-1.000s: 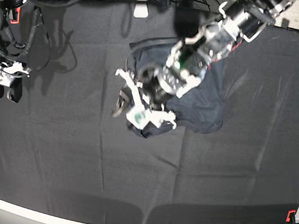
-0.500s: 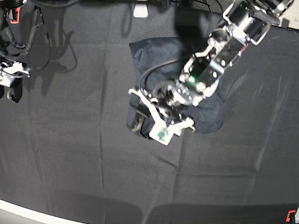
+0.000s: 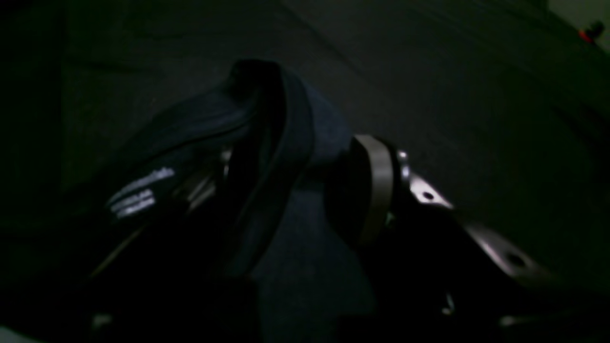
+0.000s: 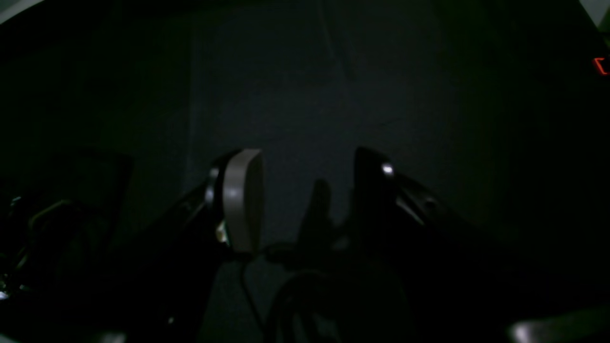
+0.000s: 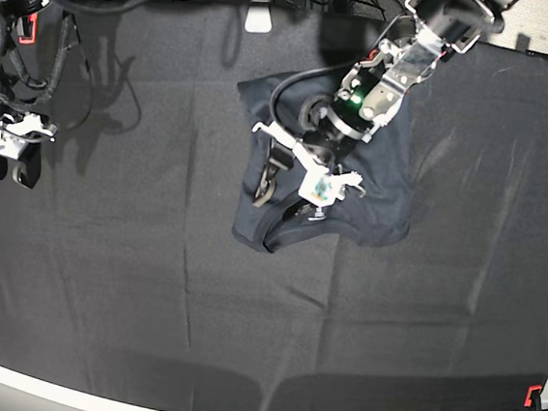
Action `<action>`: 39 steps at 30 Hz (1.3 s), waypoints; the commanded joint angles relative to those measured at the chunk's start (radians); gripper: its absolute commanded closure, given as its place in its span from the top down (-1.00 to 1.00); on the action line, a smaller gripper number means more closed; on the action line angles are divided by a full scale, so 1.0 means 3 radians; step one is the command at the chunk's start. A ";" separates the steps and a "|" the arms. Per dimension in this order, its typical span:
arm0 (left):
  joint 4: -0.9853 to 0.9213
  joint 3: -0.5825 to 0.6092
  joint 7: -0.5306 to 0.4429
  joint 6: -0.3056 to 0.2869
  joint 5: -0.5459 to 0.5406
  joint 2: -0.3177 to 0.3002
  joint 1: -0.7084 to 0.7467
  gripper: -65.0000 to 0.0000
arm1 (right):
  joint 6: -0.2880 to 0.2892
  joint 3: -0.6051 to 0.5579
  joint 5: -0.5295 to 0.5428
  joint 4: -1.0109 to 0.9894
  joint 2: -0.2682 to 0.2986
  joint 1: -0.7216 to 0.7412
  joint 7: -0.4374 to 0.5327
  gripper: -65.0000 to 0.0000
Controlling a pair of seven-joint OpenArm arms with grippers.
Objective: Layout the t-shirt on the table in an organized manner, then fold the t-shirt properly
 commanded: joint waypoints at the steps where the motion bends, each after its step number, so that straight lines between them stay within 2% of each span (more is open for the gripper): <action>1: -0.0078 -0.0006 0.0067 0.0022 0.0064 0.0005 -0.0061 -0.12 | 0.0078 0.0011 0.0072 0.0058 0.0046 0.0034 0.0076 -0.09; 6: -0.0277 -0.0006 0.0080 0.0020 0.0263 0.0005 -0.0080 -0.12 | 0.0078 0.0011 0.0072 0.0058 0.0046 0.0034 0.0078 -0.09; 14: -0.0277 -0.0006 0.0137 0.0024 0.0258 0.0006 -0.0079 -0.12 | 0.0078 0.0011 0.0072 0.0058 0.0046 0.0034 0.0078 -0.09; 26: -0.0275 -0.0008 -0.0533 0.0025 0.0258 0.0005 -0.0080 -0.12 | 0.0078 0.0011 0.0072 0.0058 0.0046 0.0034 0.0078 -0.09; 33: -0.0065 -0.0008 -0.0520 0.0023 0.0261 -0.0004 -0.0080 -0.12 | 0.0078 0.0011 0.0072 0.0058 0.0046 0.0034 0.0076 -0.09; 39: 0.0210 -0.0008 -0.0281 0.0024 0.0259 -0.0005 -0.0080 -0.12 | 0.0078 0.0011 0.0071 0.0058 0.0046 0.0034 0.0076 -0.09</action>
